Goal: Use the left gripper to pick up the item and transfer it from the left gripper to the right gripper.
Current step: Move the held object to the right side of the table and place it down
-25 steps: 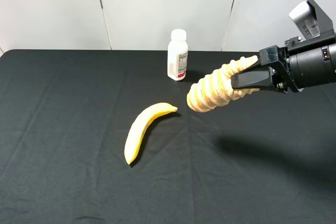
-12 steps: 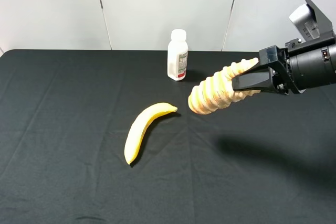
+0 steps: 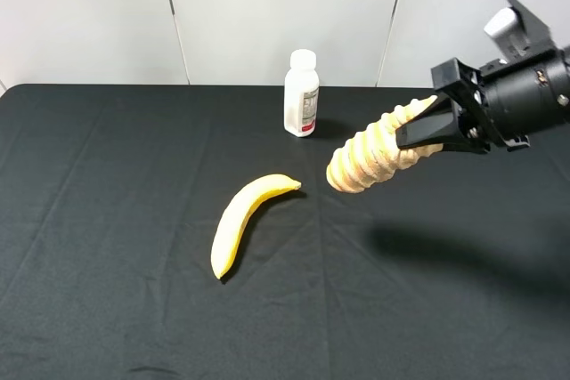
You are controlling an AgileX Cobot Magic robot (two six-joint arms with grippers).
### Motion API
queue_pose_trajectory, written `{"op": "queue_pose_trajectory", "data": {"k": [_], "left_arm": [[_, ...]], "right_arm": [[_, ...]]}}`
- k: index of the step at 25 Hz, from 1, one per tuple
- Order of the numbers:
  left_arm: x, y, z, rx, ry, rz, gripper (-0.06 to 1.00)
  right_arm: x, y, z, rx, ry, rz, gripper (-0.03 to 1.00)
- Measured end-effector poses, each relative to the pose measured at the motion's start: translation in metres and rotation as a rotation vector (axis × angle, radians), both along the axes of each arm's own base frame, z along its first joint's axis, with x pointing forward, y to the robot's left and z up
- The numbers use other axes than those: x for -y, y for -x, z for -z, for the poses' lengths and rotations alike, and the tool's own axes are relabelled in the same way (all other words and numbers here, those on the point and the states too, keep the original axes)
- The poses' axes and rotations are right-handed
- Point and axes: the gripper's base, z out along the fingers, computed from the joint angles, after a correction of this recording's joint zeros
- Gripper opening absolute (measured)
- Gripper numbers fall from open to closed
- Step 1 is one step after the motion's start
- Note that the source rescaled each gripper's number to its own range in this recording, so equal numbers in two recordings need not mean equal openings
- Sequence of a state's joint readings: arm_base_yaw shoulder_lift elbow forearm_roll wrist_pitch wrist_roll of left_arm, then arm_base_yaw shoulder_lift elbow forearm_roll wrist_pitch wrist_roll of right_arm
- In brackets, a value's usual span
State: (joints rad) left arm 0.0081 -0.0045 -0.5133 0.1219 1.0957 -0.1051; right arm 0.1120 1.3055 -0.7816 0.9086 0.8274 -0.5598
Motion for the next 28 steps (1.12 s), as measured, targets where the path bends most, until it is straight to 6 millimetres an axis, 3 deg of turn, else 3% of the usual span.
{"op": "queue_pose_trajectory", "data": {"k": [10, 19, 28], "left_arm": [[0.000, 0.000, 0.000, 0.000, 0.000, 0.000, 0.98], [0.000, 0.000, 0.000, 0.003, 0.000, 0.001, 0.98], [0.000, 0.000, 0.000, 0.003, 0.000, 0.001, 0.98]], "right_arm": [[-0.004, -0.065, 0.019, -0.261, 0.135, -0.148, 0.00], [-0.007, -0.116, 0.030, -0.365, 0.181, -0.182, 0.00], [0.003, -0.133, 0.066, -0.471, 0.322, -0.142, 0.00]]}}
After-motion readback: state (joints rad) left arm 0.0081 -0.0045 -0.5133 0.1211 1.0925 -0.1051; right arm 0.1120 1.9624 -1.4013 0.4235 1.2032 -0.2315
